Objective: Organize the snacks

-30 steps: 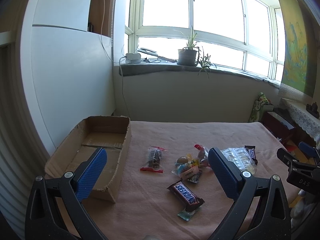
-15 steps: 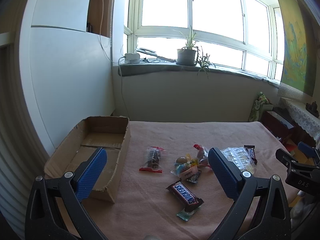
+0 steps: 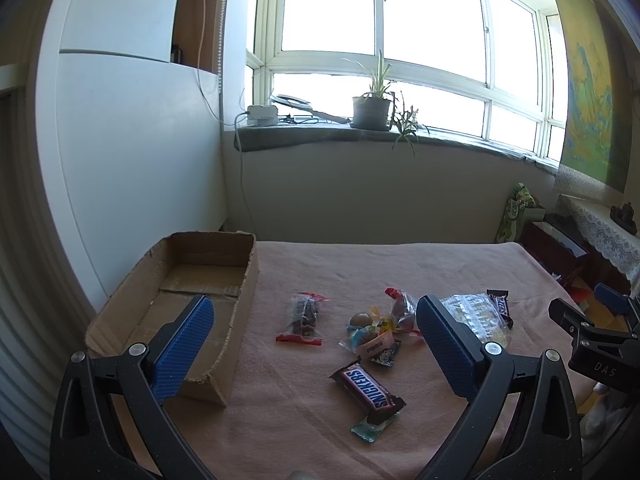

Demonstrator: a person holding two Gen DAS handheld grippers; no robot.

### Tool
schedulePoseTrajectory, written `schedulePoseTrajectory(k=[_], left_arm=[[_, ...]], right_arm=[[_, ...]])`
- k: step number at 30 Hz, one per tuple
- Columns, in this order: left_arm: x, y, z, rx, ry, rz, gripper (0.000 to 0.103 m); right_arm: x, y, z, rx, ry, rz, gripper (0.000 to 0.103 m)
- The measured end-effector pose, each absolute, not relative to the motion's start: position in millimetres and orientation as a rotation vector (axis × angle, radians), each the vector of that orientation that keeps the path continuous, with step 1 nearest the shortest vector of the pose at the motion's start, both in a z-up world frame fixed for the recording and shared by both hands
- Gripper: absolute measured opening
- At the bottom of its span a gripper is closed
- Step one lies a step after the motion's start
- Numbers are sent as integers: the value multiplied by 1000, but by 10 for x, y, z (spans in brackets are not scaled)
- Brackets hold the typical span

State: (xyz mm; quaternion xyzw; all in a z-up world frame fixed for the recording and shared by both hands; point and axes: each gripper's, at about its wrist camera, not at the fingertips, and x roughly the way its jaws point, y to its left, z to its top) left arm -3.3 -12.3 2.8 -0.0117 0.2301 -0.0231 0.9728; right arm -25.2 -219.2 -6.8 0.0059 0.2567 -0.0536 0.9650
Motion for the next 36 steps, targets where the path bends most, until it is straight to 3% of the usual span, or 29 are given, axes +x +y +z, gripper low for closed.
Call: schedulePoseTrajectory(k=[24, 36], left_arm=[[98, -185, -99, -54, 515, -106, 101], [389, -417, -379, -173, 662, -308, 88]], right_arm=[[-159, -2282, -186, 12, 552, -114, 103], [86, -2522, -385, 122, 654, 34, 103]])
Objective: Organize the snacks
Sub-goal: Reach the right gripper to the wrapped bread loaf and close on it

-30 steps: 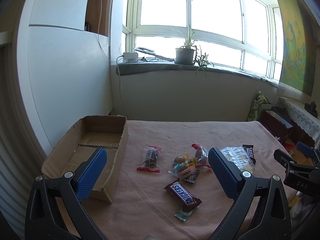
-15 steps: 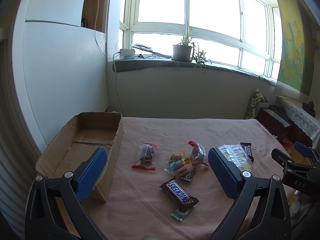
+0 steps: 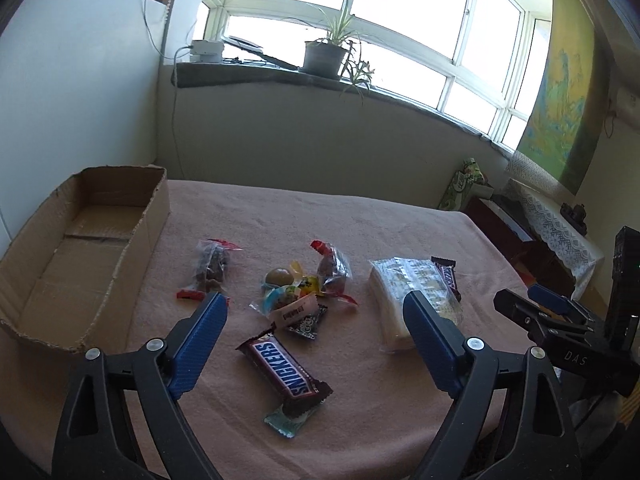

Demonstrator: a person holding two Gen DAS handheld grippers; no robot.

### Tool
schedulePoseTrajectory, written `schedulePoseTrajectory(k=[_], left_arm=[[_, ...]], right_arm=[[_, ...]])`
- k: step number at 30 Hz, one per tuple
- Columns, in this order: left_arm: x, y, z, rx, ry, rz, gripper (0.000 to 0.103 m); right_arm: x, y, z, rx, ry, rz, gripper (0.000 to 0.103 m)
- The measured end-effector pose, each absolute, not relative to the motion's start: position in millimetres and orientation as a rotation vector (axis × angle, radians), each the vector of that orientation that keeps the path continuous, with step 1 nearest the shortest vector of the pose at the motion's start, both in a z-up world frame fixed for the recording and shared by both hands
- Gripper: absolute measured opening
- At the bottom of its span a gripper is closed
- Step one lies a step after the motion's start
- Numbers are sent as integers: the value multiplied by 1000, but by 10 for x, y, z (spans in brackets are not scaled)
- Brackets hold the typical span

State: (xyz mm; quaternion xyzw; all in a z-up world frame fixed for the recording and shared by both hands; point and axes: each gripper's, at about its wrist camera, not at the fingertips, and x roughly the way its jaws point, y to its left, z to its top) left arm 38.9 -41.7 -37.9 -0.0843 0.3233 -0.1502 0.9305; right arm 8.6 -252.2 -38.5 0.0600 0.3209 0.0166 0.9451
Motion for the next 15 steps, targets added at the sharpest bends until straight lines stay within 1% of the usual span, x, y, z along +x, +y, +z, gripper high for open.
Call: schedulePoseTrajectory(k=[2, 4, 6, 8, 9, 10, 11, 14, 15], left_arm=[[445, -469, -448, -197, 694, -347, 85], [503, -533, -503, -227, 730, -389, 82], [560, -594, -558, -249, 759, -424, 77], [610, -665, -609, -265, 790, -458, 71], [638, -697, -636, -271, 806, -475, 70], [661, -726, -663, -274, 821, -487, 69], [688, -755, -693, -279, 836, -497, 65], [781, -808, -776, -305, 885, -519, 65], [801, -834, -789, -305, 898, -525, 65]], right_arm=[[138, -2548, -420, 143, 673, 64, 103], [201, -2571, -458, 170, 700, 100, 97], [287, -2593, -513, 202, 738, 142, 86], [356, -2622, -569, 236, 767, 167, 82], [389, -2635, -594, 251, 779, 179, 80], [427, -2644, -622, 263, 791, 192, 75], [462, -2651, -640, 275, 805, 207, 71], [594, -2654, -725, 317, 847, 253, 65], [647, -2656, -763, 339, 866, 270, 61]])
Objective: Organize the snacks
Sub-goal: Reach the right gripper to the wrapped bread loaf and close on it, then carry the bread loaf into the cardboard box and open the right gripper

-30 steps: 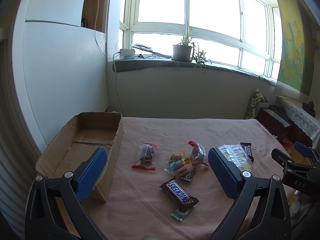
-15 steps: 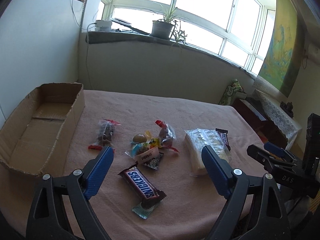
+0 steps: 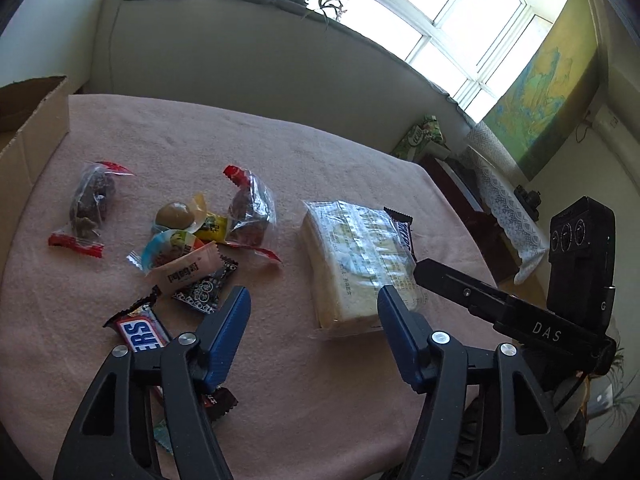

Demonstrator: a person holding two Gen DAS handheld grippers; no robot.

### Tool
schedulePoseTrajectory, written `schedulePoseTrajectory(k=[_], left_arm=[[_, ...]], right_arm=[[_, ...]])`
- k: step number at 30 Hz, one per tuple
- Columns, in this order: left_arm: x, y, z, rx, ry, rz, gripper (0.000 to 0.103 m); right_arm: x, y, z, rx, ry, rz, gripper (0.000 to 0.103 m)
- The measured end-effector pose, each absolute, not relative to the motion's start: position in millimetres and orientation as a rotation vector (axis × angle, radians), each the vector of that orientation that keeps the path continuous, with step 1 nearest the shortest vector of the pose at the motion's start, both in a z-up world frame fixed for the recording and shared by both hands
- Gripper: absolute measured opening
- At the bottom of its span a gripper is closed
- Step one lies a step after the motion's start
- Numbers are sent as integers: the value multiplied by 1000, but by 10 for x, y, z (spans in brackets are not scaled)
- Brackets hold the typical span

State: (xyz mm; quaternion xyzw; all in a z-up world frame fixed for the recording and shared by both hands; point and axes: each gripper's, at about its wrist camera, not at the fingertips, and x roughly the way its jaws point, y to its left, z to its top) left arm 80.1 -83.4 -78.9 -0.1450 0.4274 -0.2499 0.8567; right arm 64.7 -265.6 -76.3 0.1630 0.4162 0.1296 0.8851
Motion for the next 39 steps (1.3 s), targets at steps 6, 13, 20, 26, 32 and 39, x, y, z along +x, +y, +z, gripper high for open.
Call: schedulePoseTrajectory(k=[6, 13, 20, 26, 32, 39], left_arm=[[934, -952, -858, -262, 943, -510, 56], [1020, -1185, -841, -186, 955, -569, 48], [1104, -1174, -897, -245, 981, -604, 45], [1089, -1327, -899, -210, 981, -660, 45], [1139, -1335, -894, -201, 971, -659, 45], [1079, -1288, -850, -182, 943, -644, 45]], right_arm=[[842, -2716, -916, 428, 918, 305, 53], [893, -2739, -946, 447, 949, 330, 50], [923, -2739, -938, 439, 971, 335, 47], [957, -2700, -947, 440, 991, 348, 47], [947, -2677, -933, 428, 992, 334, 45], [903, -2594, -865, 396, 984, 327, 44]])
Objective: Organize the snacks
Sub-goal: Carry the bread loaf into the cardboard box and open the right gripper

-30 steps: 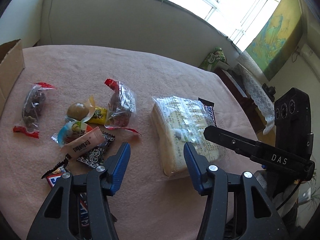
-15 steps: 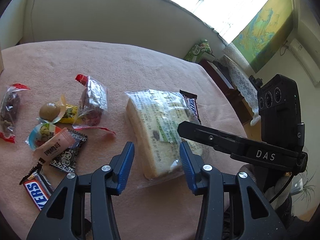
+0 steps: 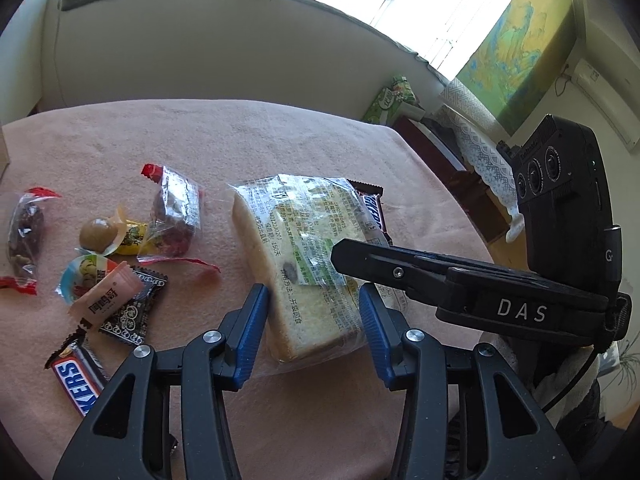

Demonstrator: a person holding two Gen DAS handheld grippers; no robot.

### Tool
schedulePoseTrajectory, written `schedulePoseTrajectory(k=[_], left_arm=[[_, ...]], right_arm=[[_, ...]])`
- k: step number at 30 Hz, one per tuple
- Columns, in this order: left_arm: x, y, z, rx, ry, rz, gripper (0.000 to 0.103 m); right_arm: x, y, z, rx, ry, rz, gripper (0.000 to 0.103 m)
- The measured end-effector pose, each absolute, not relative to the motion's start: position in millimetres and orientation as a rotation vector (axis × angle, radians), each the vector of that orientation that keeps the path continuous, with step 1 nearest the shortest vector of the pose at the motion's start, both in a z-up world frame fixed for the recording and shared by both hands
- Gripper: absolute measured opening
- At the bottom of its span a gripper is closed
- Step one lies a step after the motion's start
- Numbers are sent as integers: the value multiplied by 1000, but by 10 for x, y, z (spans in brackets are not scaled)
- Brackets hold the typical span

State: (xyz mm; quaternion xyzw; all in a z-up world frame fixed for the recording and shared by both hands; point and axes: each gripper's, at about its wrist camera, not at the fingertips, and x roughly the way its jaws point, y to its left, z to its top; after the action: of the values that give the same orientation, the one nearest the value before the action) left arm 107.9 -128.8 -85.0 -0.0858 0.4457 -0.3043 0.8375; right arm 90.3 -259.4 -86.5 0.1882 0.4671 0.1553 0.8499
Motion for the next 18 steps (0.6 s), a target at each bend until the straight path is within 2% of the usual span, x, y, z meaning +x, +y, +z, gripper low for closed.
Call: schedulePoseTrajectory(k=[18], left_arm=[[820, -624, -465, -200, 807, -530, 45]], right_arm=[[852, -1867, -372, 309, 915, 435, 43]])
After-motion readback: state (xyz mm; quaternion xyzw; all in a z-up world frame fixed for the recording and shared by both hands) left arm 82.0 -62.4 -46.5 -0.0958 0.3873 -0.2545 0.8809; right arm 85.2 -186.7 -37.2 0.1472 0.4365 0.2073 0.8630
